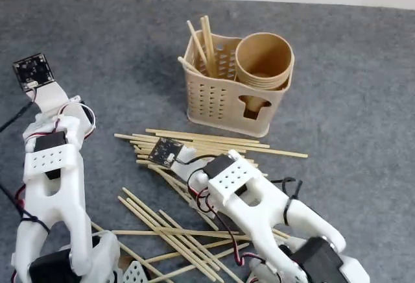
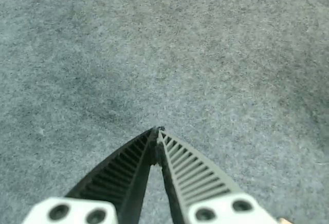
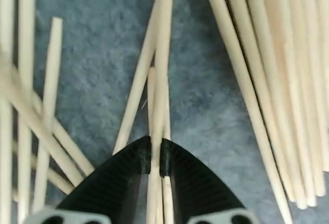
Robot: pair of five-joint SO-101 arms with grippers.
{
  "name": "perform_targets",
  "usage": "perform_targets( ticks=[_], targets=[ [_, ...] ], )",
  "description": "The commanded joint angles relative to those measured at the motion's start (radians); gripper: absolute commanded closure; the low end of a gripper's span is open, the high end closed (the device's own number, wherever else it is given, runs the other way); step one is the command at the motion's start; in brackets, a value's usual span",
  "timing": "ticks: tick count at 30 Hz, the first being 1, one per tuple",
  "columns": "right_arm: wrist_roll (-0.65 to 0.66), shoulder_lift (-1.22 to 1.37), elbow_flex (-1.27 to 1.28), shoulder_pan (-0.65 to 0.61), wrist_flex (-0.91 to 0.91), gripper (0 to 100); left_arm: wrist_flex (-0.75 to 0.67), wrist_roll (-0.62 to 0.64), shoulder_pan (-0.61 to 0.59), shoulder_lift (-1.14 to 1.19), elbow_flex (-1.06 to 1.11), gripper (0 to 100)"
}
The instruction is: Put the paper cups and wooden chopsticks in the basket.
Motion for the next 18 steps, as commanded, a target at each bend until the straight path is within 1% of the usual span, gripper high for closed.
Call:
perform_targets(
  ticks=[1,4,11,15,18],
  targets=[
    [0.002,-0.125,-0.054,-0.004,0.015,99.4,-0.021,0.003,-0.016,-0.028,-0.007,99],
    [-0.051,-0.216,-0.031,0.005,0.016,99.4,-0.021,0.003,-0.016,-0.028,-0.007,99],
    [-0.064,-0.383,0.001,0.039,0.008,99.4,-0.021,0.003,-0.016,-0.028,-0.007,99],
    [-0.147,-0.444,0.001,0.041,0.013,99.4,-0.021,0.003,-0.016,-0.028,-0.007,99],
    [-0.169,-0.501,0.001,0.041,0.016,99.4,-0.021,0.003,-0.016,-0.028,-0.007,99]
  ],
)
